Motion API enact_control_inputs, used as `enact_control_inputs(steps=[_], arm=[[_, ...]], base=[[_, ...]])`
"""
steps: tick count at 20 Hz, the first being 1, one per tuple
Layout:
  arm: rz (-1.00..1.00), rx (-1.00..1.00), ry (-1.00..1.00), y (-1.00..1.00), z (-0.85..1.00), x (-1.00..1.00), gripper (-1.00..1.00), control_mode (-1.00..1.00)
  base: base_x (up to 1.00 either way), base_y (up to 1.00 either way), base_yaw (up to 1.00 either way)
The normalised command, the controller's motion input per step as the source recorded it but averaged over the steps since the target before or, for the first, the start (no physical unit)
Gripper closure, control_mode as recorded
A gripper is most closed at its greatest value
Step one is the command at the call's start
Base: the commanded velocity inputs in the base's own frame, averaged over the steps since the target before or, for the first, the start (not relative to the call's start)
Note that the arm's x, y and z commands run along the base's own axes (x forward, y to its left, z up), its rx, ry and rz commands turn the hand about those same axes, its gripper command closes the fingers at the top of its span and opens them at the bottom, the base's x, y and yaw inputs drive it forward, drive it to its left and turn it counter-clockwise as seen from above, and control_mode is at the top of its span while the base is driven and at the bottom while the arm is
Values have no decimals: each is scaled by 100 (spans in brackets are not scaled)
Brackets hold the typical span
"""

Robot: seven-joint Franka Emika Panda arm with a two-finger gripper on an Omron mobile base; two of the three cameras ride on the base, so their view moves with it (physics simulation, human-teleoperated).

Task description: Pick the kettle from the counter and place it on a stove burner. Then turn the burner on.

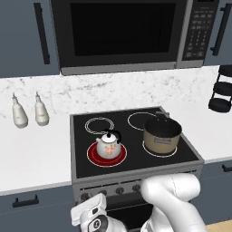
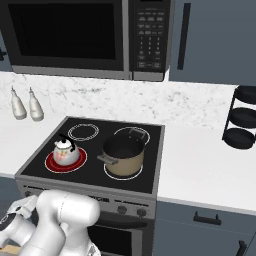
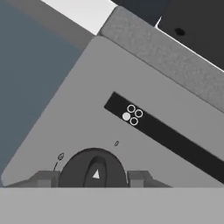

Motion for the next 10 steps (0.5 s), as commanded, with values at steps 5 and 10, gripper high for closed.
enact_control_inputs(steps=[5, 10], arm=[[-1, -19, -5, 0, 11, -7, 100, -100], [-1, -18, -4, 0, 7, -5, 100, -100]], base=[[0, 0, 0], [0, 0, 0]])
